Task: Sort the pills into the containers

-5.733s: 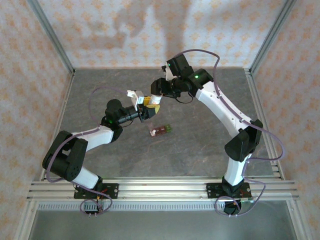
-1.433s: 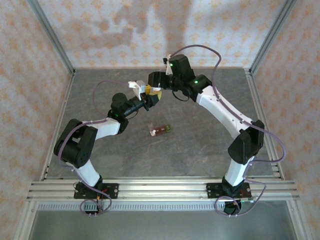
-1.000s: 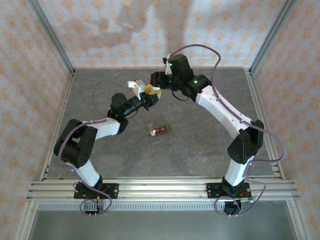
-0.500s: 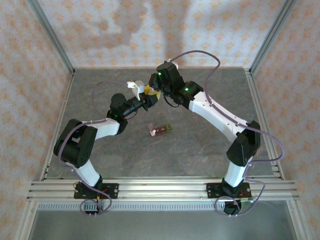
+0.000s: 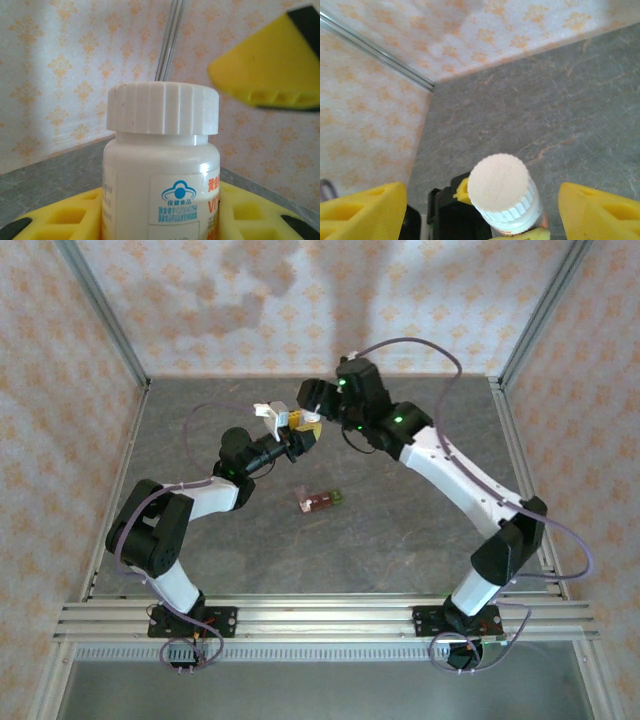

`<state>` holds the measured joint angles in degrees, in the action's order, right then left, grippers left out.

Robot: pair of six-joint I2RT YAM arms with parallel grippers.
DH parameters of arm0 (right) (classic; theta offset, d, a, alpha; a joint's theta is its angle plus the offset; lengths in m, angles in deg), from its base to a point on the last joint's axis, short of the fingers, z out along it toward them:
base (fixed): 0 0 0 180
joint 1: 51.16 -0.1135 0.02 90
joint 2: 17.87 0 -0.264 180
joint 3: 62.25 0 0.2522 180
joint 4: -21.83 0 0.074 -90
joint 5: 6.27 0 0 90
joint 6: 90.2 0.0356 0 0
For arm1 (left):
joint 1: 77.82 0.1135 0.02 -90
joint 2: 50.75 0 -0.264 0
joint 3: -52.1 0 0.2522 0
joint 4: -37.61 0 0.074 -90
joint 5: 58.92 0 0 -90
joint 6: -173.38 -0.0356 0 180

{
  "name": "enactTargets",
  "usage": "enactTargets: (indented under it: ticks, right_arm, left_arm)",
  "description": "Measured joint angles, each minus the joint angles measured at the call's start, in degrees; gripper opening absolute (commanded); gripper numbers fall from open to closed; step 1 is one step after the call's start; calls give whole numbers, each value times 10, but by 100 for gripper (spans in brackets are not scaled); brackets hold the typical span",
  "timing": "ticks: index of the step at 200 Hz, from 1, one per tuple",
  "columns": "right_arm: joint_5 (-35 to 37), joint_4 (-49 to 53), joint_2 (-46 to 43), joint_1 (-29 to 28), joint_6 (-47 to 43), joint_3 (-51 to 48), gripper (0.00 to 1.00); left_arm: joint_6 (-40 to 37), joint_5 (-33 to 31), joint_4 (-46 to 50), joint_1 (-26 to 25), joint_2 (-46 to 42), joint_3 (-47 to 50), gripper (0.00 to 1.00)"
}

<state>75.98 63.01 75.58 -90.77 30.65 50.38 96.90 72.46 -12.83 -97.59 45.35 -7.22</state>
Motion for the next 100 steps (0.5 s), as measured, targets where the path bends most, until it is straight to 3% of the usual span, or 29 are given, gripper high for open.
enactTargets:
  ticks: [36,100]
  right_arm:
    - [-76,7,-6,42,-67,6,81]
    - [-165,36,49,42,-144,22,79]
  left_arm:
    - [4,12,0,0,0,0,0]
    - [32,34,-9,0,0,0,0]
